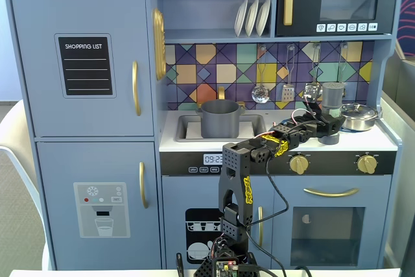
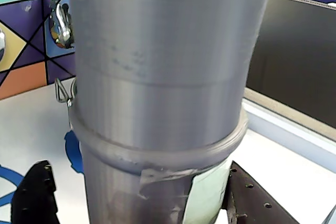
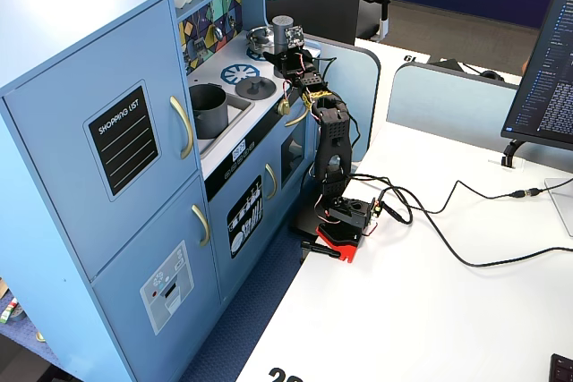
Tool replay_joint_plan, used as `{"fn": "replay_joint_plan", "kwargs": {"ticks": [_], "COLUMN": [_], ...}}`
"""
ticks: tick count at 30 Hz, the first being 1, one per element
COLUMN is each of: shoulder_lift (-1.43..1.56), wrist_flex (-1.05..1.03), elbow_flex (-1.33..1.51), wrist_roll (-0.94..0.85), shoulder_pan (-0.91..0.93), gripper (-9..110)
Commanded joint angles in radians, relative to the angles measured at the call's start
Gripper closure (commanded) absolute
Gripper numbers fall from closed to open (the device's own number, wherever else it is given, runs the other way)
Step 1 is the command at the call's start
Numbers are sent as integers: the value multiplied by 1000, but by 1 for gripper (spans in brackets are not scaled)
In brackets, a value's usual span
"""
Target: Put salt in the gray recipient
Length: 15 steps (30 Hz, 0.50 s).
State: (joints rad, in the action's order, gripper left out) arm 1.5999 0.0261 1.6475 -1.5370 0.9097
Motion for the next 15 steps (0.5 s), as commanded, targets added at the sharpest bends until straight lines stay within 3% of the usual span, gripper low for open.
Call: {"fn": "replay_joint_plan", "kwargs": {"ticks": [1, 6, 10, 12, 15], "shoulder_lift": [106, 261, 532, 690, 877], "wrist_flex": [25, -61, -316, -578, -963], "elbow_flex": [-18, 80, 230, 276, 310], "wrist_roll": [-31, -81, -109, -143, -187], "shoulder_pan": [23, 58, 78, 52, -78], "gripper": [59, 60, 62, 70, 95]}}
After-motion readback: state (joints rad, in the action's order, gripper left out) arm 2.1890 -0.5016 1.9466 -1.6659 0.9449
